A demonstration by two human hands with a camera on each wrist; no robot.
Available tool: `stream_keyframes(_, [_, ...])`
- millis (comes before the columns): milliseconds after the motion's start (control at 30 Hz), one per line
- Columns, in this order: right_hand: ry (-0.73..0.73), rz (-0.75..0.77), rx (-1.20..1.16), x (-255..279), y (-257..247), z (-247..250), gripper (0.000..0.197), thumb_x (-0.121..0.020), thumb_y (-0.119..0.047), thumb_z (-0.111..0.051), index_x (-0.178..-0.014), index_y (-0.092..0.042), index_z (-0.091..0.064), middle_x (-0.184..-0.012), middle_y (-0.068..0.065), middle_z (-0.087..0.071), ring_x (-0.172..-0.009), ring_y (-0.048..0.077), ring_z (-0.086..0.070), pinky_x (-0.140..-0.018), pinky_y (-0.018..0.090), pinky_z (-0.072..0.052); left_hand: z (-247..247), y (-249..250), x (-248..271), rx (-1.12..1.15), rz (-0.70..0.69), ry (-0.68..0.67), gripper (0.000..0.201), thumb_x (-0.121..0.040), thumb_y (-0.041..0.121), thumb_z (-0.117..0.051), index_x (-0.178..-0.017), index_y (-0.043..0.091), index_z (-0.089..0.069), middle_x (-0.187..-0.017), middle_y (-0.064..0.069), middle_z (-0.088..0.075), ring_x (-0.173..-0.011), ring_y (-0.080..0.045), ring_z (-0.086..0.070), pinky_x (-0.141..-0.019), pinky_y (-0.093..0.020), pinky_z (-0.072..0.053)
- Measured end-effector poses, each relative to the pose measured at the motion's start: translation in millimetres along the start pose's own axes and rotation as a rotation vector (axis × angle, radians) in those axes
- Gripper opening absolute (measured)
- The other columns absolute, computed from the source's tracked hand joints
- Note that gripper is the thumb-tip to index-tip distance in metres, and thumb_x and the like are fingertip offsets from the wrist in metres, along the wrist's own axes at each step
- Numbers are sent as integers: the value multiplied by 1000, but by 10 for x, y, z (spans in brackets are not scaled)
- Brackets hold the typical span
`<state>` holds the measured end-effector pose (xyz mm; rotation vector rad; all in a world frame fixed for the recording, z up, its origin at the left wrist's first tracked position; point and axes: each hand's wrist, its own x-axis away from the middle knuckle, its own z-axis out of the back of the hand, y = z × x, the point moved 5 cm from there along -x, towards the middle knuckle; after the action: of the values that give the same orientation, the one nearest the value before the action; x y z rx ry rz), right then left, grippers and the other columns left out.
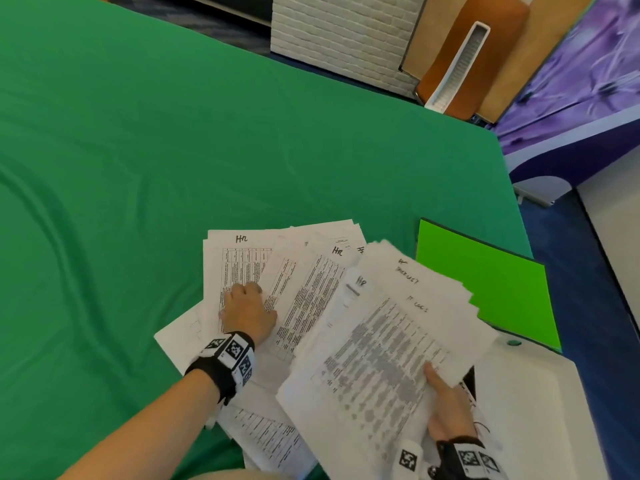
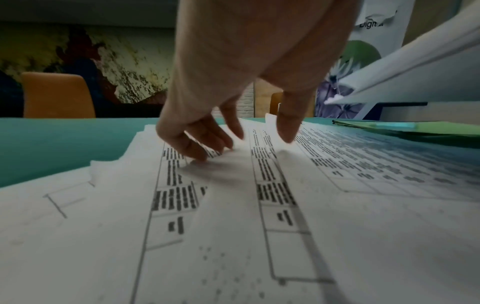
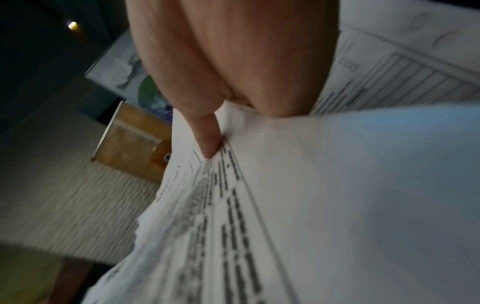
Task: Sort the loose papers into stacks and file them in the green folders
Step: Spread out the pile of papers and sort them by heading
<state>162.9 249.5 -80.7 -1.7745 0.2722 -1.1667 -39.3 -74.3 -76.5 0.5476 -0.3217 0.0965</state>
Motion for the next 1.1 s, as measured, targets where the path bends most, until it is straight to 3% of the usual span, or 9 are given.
stream_keyframes(133, [-61, -104, 106, 62, 129, -267, 31, -93, -18, -61, -123, -8, -60, -115, 18, -68, -104, 37, -65, -95, 57, -48, 23, -12, -65, 111, 77, 6, 73, -82, 43, -72, -133, 4, -38, -134, -15, -42, -123, -31, -42, -100, -44, -42])
stream_keyframes(300, [-178, -181, 96, 119, 170, -519, 32, -96, -19, -55, -126, -9, -58, -115, 17, -69, -103, 36, -67, -83, 49, -54, 38, 19, -58, -123, -64, -42, 60, -86, 60, -57, -128, 18, -51, -128, -4, -50, -120, -25, -45, -101, -45, -40])
stream_keyframes(500, [-277, -211, 79, 211, 171, -691, 30, -97, -16, -52, -125, -7, -57, -114, 18, -69, -104, 35, -67, -79, 46, -55, -34, 214, -13, 98, -257, -94, 54, -82, 45, -72, -122, 15, -52, -113, 0, -53, -104, -20, -50, -88, -32, -46])
stream_keyframes(600, [-299, -227, 48, 233, 180, -687, 28, -98, -16, -51, -123, -7, -58, -114, 18, -69, -103, 35, -67, -77, 45, -57, -36, 258, 4, 118, -231, -113, 59, -78, 39, -77, -124, 18, -46, -105, 2, -53, -95, -20, -55, -82, -35, -49])
stream_keyframes(667, [-315, -240, 24, 249, 184, -691, 29, -98, -15, -50, -125, -7, -57, -116, 19, -68, -106, 36, -66, -84, 48, -55, -58, 276, 10, 162, -207, -151, 64, -76, 33, -80, -126, 18, -42, -105, 1, -60, -88, -19, -61, -77, -35, -53])
stream_keyframes(767, [-317, -254, 11, 280, 194, -697, 28, -99, -15, -48, -124, -7, -57, -117, 20, -67, -107, 37, -65, -86, 50, -54, -60, 301, 25, 84, -209, -130, 64, -76, 35, -80, -125, 20, -42, -103, 2, -60, -89, -19, -59, -80, -37, -53])
stream_keyframes(900, [-319, -270, -27, 324, 224, -667, 31, -99, -14, -48, -127, -5, -55, -119, 22, -66, -108, 39, -64, -83, 51, -56, -83, 270, 15, 182, -139, -233, 61, -74, 33, -82, -119, 19, -42, -103, 3, -62, -86, -18, -61, -68, -26, -48])
stream_keyframes(1000, [-309, -299, -65, 345, 245, -640, 32, -99, -14, -47, -129, -4, -54, -119, 23, -65, -108, 40, -64, -80, 51, -56, -140, 243, 46, 239, -123, -343, 54, -70, 31, -84, -109, 18, -50, -105, 3, -64, -94, -19, -62, -78, -32, -52])
stream_keyframes(1100, [-330, -301, -59, 370, 244, -700, 34, -100, -14, -46, -132, -4, -52, -117, 22, -66, -106, 40, -64, -82, 51, -53, -217, 406, 198, 421, -167, -501, 57, -69, 19, -85, -118, 21, -56, -116, 2, -65, -106, -18, -61, -93, -38, -51])
